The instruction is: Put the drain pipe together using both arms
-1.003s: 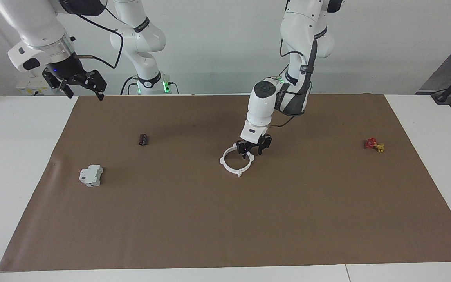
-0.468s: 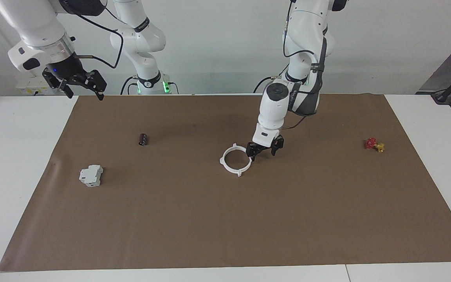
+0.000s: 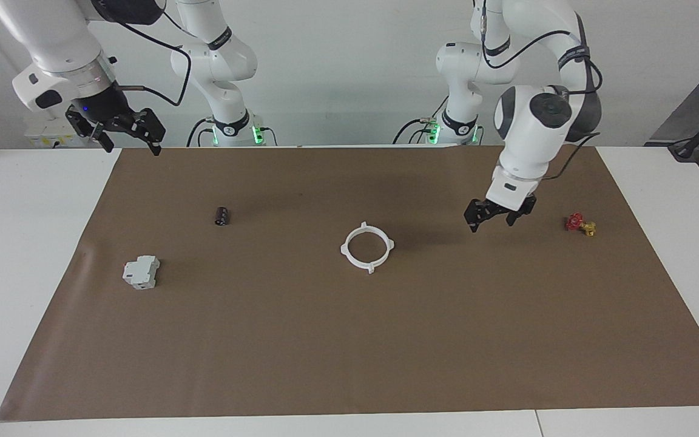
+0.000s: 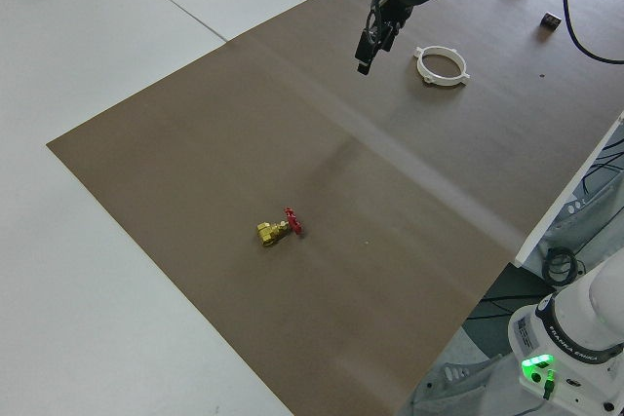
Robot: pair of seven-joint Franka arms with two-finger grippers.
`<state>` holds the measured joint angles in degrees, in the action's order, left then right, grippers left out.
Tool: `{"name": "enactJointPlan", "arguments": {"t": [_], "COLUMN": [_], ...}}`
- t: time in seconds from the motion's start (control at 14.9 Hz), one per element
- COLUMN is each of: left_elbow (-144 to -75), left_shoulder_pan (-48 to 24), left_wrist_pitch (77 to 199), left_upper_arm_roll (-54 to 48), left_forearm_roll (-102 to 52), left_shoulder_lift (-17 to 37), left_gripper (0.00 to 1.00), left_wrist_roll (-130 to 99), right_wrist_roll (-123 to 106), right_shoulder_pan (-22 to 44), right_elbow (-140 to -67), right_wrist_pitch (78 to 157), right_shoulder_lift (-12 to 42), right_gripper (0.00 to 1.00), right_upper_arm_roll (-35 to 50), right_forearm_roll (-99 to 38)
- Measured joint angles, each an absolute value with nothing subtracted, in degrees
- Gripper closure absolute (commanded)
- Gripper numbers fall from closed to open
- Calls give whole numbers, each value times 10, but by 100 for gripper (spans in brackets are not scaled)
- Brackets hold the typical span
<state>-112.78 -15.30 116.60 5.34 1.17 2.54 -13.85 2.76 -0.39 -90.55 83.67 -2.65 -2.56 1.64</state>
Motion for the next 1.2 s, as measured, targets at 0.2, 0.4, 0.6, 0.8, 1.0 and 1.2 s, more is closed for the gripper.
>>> {"name": "enactJointPlan", "arguments": {"t": [0.2,0.4,0.6,0.8,1.0,1.2], "left_elbow": [-1122,-1122,-1103,-1034,-1003,-1001], "left_shoulder_pan": [-85,-35,-18,-18,-18,-19], "left_wrist_pitch": [1148,1146,1119,1001,946,920], "left_upper_arm_roll": [54,55,54,50,42,25], "left_forearm_roll": [12,12,12,12,12,12], "left_shoulder_lift": [14,10,0,-19,-42,-57], "left_gripper": [0,0,0,0,0,0], "left_wrist_roll": [-43,19,38,38,39,39], "right_wrist_roll": [28,28,28,28,28,28], "right_shoulder_pan": [-4,-4,-4,-4,-4,-4], "right_elbow": [-906,-906,-906,-906,-906,-906], "right_wrist_pitch": [837,837,837,837,837,837], "right_shoulder_lift": [-27,-27,-27,-27,-27,-27], "right_gripper": [0,0,0,0,0,0], "right_upper_arm_roll": [-26,-26,-26,-26,-26,-26], "right_forearm_roll": [16,16,16,16,16,16]}}
